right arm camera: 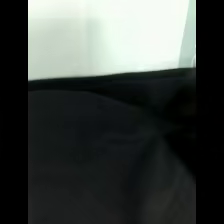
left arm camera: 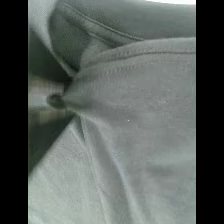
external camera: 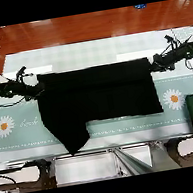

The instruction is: Fold the shirts.

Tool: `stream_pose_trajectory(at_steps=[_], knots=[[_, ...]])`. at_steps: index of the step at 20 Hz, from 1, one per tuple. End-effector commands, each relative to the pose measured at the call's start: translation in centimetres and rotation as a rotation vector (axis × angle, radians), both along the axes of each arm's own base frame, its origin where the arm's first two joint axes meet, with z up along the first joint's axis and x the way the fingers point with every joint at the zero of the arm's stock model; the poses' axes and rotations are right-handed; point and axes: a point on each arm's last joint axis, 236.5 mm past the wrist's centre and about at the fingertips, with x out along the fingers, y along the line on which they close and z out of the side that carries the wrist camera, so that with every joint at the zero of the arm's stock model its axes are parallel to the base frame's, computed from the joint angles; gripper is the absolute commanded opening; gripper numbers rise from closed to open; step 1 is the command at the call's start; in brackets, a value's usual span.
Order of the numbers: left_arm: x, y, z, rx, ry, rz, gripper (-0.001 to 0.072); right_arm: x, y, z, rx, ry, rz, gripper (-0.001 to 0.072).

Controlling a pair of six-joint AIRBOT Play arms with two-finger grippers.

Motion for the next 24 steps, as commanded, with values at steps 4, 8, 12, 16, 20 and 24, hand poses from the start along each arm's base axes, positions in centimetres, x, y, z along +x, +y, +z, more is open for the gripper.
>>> stream_pose_trajectory(at_steps=[4, 8, 12, 16, 20, 24], knots=[[2.3, 4.4, 6.2, 0.004, -0.094, 0.077, 0.0501, -3.1, -5.4, 5.4, -0.084, 0.045, -0.046, 0.0407], [-1.7, 8.0, 8.7, 0.021, -0.136, 0.197, 0.0501, -5.0, -10.1, 9.5, -0.188, -0.137, -0.264, 0.0408], [-13.4, 6.1, 2.0, -0.107, 0.154, 0.328, 0.0501, -11.3, -6.4, 6.8, -0.166, -0.157, -0.279, 0.0408], [-17.8, 2.2, -1.3, -0.268, 0.242, 0.411, 0.0501, -14.0, -2.6, 5.7, -0.08, -0.181, -0.298, 0.0408], [-19.9, -0.7, -2.3, -0.285, 0.305, 0.348, 0.0501, -15.1, -1.1, 5.9, -0.039, -0.181, -0.28, 0.0407], [-21.2, -3.1, -2.8, -0.274, 0.354, 0.221, 0.05, -14.9, -0.8, 6.2, -0.021, -0.184, -0.281, 0.0408]])
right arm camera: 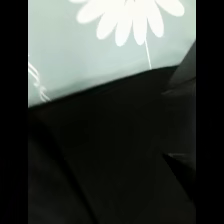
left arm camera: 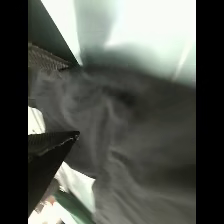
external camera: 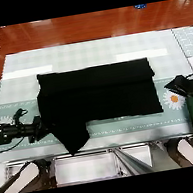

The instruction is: Fold the shirts.

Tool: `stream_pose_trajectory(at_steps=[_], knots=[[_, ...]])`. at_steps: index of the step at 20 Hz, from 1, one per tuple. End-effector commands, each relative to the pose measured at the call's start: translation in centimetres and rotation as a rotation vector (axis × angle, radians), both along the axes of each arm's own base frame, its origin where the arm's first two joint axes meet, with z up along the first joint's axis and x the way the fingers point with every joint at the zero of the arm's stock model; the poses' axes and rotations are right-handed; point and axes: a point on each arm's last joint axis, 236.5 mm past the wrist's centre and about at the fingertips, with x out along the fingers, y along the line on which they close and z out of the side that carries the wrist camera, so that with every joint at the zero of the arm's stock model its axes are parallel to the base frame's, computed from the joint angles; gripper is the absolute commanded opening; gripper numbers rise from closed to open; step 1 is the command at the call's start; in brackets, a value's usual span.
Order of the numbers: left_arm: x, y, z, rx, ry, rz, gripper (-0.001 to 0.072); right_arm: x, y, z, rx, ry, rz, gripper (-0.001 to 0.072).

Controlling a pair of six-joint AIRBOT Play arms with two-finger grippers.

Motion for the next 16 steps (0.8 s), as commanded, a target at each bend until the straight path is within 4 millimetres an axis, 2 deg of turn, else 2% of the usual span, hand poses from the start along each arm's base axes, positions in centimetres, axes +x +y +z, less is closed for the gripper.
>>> stream_pose_trajectory(at_steps=[1, 3, 4, 5, 6, 7, 11, 13, 16], knots=[[-1.7, -2.0, -1.0, 0.002, 0.032, -0.116, 0.05, 0.0, 0.7, 0.3, 0.026, -0.014, 0.001, 0.0408], [-2.3, -2.9, -1.0, -0.007, 0.038, -0.173, 0.0499, -0.4, -0.9, -0.5, -0.039, 0.016, -0.024, 0.0408], [-2.3, -3.0, -1.0, -0.006, 0.036, -0.177, 0.0446, -1.0, -2.2, -1.2, -0.089, 0.058, -0.057, 0.0408], [-2.1, -2.9, -1.0, -0.004, 0.029, -0.178, 0.0185, -1.9, -3.6, -2.0, -0.144, 0.108, -0.077, 0.0408], [-1.6, -2.8, -0.8, -0.005, 0.004, -0.186, 0.0031, -2.9, -4.6, -2.6, -0.187, 0.153, -0.091, 0.0409], [-1.3, -2.8, -0.5, -0.008, -0.017, -0.195, 0.0021, -3.6, -4.7, -3.3, -0.194, 0.186, -0.102, 0.0417], [0.2, -3.6, 0.6, -0.054, -0.086, -0.188, 0.0022, -5.1, -0.9, -5.6, -0.029, 0.237, -0.122, 0.0418], [0.9, -4.1, 1.1, -0.08, -0.115, -0.169, 0.0021, -6.3, -0.1, -6.8, -0.004, 0.278, -0.124, 0.0417], [1.0, -4.1, 1.1, -0.082, -0.121, -0.172, 0.0021, -6.8, 0.9, -7.0, 0.027, 0.29, -0.101, 0.0417]])
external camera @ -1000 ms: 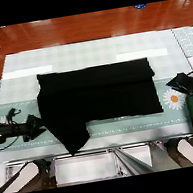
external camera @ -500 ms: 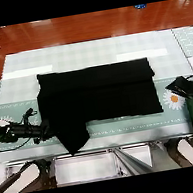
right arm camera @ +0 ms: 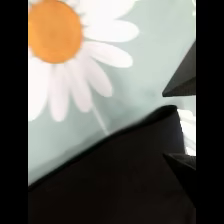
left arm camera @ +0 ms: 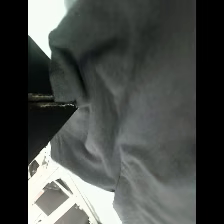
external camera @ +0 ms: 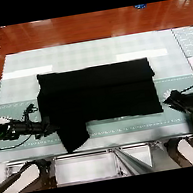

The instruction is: Fold the shirts.

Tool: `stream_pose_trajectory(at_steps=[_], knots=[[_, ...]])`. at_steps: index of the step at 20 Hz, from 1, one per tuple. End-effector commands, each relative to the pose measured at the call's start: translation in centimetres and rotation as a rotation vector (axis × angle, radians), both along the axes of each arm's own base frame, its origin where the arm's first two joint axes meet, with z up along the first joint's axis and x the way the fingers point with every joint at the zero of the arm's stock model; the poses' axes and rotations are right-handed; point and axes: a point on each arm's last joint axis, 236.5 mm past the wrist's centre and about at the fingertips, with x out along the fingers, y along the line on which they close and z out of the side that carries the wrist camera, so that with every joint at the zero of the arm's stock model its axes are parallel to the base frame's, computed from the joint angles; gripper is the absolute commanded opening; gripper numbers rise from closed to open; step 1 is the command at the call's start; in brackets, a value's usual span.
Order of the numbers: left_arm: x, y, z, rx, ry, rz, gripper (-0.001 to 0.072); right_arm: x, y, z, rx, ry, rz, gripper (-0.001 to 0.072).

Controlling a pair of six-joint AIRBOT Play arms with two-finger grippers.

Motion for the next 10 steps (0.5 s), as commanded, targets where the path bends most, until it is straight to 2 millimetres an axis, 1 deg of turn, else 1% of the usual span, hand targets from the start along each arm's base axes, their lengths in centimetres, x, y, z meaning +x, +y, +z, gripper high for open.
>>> stream_pose_trajectory(at_steps=[1, 2, 3, 4, 5, 6, 7, 8, 10], knots=[[0.4, -0.6, 0.7, -0.039, -0.02, 0.001, 0.0022, -0.3, 1.9, 0.0, 0.088, -0.002, 0.0, 0.0417], [0.4, -0.6, 0.7, -0.039, -0.02, 0.001, 0.0021, 0.9, 3.0, 1.1, 0.179, -0.068, -0.013, 0.0417], [0.4, -0.6, 0.7, -0.039, -0.02, 0.001, 0.0022, 2.3, 3.5, 2.5, 0.269, -0.143, -0.045, 0.0417], [0.4, -0.6, 0.7, -0.038, -0.021, 0.001, 0.0021, 3.1, 2.8, 3.5, 0.33, -0.192, -0.109, 0.0417], [0.4, -0.6, 0.7, -0.039, -0.02, 0.001, 0.0021, 2.9, 1.6, 3.6, 0.341, -0.206, -0.155, 0.0417], [0.4, -0.6, 0.7, -0.039, -0.02, 0.001, 0.0022, 1.9, 0.1, 2.8, 0.302, -0.17, -0.188, 0.0417], [0.4, -0.6, 0.7, -0.039, -0.02, 0.001, 0.0021, 0.5, -0.8, 1.5, 0.261, -0.101, -0.211, 0.0417], [0.4, -0.6, 0.7, -0.038, -0.021, 0.001, 0.0022, -0.8, -0.8, 0.5, 0.239, -0.046, -0.192, 0.0417], [0.4, -0.6, 0.7, -0.038, -0.021, 0.001, 0.0022, -2.6, -0.2, -1.0, 0.251, 0.044, -0.179, 0.0417]])
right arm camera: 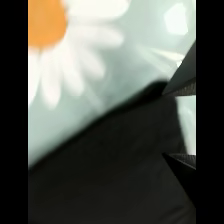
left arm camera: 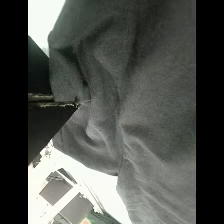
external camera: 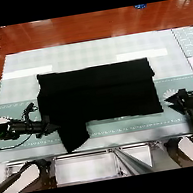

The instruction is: Fold the shirts.

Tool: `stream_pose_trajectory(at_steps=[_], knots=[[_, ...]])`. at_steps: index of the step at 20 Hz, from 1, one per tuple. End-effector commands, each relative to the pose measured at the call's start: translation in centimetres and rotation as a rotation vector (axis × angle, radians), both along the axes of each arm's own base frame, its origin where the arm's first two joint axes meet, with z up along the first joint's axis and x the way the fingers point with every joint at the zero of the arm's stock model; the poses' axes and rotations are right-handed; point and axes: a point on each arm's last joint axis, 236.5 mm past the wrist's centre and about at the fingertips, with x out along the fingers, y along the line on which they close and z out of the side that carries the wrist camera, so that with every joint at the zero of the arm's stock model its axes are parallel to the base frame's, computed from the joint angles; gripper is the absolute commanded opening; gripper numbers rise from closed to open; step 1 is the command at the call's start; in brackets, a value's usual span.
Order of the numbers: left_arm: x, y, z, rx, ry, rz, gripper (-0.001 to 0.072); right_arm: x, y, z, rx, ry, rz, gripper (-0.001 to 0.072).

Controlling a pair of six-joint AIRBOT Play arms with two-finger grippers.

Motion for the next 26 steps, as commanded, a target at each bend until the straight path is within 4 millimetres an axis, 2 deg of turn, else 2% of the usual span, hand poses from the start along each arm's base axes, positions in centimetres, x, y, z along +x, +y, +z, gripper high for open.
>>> stream_pose_trajectory(at_steps=[1, 6, 11, 12, 13, 14, 16, 18, 21, 24, 26], knots=[[0.1, 0.0, 0.0, -0.001, -0.003, -0.001, 0.0022, -2.8, 0.2, -2.0, 0.034, 0.121, 0.008, 0.0417], [0.4, 0.2, -0.2, 0.012, -0.011, 0.009, 0.0022, -3.9, 2.0, -3.8, 0.101, 0.219, 0.085, 0.0417], [0.5, 0.1, -0.1, 0.009, -0.014, 0.014, 0.0022, 0.8, 3.5, -4.9, 0.112, 0.122, 0.066, 0.0414], [0.7, 0.1, -0.1, 0.006, -0.017, 0.021, 0.0021, 1.8, 3.8, -4.8, 0.105, 0.1, 0.07, 0.0392], [0.9, 0.2, 0.0, 0.01, -0.023, 0.022, 0.0022, 2.9, 3.9, -4.4, 0.094, 0.06, 0.086, 0.0247], [1.5, 0.6, 0.2, 0.016, -0.041, 0.027, 0.0022, 3.8, 4.1, -3.5, 0.087, 0.007, 0.127, 0.004], [3.5, 1.4, 1.4, 0.009, -0.083, 0.069, 0.0022, 5.4, 4.4, -0.7, 0.097, -0.094, 0.212, 0.0022], [5.7, 1.7, 3.1, -0.017, -0.137, 0.101, 0.0022, 6.9, 3.9, 2.3, 0.062, -0.174, 0.259, 0.0022], [10.5, 2.4, 5.6, 0.003, -0.27, 0.153, 0.0021, 9.7, 2.7, 5.4, 0.004, -0.27, 0.251, 0.0021], [15.6, 2.5, 6.9, 0.068, -0.369, 0.155, 0.0021, 12.9, 3.2, 5.4, -0.026, -0.311, 0.271, 0.0022], [19.2, 2.2, 7.2, 0.083, -0.394, 0.151, 0.0021, 16.4, 3.2, 5.9, -0.035, -0.362, 0.239, 0.0022]])
